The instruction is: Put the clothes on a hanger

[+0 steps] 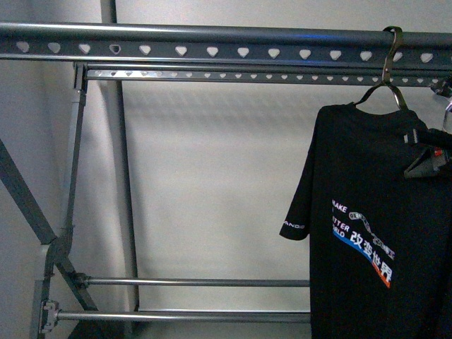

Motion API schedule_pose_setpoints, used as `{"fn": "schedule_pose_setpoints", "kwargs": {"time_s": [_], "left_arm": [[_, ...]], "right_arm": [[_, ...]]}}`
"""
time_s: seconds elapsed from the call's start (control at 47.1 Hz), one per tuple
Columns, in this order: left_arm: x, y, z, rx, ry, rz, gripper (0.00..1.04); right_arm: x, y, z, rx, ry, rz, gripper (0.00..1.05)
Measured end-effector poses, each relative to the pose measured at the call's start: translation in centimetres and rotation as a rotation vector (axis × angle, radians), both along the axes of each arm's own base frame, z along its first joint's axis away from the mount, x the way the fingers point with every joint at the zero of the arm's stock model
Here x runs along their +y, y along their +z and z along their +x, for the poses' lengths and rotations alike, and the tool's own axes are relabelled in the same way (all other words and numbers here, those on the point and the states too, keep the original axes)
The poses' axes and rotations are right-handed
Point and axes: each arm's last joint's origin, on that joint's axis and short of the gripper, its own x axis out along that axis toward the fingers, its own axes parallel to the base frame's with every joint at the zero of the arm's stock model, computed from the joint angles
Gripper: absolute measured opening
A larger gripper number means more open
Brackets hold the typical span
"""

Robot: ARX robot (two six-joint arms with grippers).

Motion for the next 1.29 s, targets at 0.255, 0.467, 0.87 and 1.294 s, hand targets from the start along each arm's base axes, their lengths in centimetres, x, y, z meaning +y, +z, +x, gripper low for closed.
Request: {"fn": "schedule_pose_setpoints", "kwargs": {"time_s": [0.255, 0.467, 0.87, 1.294], "left_arm": [[0.0, -0.9, -1.7, -0.002, 0.0, 0.0, 0.04], [0.0, -1.2, -2.4, -0.024, 0.0, 0.003, 0.04], [0.0, -1.1, -3.4, -0.03, 0.0, 0.003, 0.04], [0.0, -1.6, -4.8, 0.004, 0.0, 0.003, 0.04]], "right_arm": [[0.9, 0.9, -8.6, -0.512, -0.139, -0.097, 0.64], [3.3, -2.0, -23.8, -0.708, -0.19, -0.111, 0.95], [3.8, -10.6, -32.6, -0.545, -0.212, -0.172, 0.3], [3.8, -10.6, -32.6, -0.547, -0.211, -0.176, 0.14]]}}
